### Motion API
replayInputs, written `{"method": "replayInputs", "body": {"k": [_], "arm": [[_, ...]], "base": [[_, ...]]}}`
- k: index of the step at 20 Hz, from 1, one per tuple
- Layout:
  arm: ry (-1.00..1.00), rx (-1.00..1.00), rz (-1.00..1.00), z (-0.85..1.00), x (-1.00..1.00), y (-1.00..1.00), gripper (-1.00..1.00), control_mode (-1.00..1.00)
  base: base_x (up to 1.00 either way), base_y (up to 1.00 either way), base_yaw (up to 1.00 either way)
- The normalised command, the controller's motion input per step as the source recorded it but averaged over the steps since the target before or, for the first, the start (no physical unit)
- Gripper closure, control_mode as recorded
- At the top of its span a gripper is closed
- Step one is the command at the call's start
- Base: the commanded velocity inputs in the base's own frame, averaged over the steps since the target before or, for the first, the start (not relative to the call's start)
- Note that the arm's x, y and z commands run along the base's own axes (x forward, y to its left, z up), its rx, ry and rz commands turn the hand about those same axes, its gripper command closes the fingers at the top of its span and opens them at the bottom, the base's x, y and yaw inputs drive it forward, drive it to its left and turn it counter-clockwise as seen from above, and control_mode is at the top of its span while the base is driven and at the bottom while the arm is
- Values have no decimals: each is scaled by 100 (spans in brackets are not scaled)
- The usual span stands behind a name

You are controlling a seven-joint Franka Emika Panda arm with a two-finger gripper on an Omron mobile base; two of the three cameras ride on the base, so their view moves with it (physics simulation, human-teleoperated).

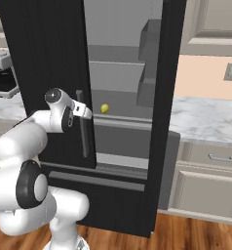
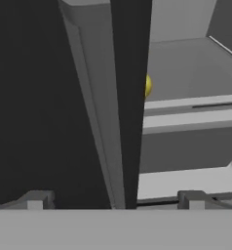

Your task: Retrieve a lemon from the fridge and place it on the cutting board with the fish.

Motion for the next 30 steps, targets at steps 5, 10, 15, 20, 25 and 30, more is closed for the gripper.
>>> {"method": "replayInputs", "body": {"k": [5,10,15,20,25,30], "arm": [[-5,-2,-5,-1,8,0,-100,-100],[-8,-5,0,-1,24,0,-100,-100],[-4,-4,0,-3,32,0,-100,-100],[-4,-2,0,-1,25,0,-100,-100],[-2,0,1,0,25,-2,-100,-100],[-2,0,1,0,28,-3,-100,-100]], "base": [[0,0,0],[0,0,0],[0,0,0],[0,0,0],[0,0,0],[0,0,0]]}}
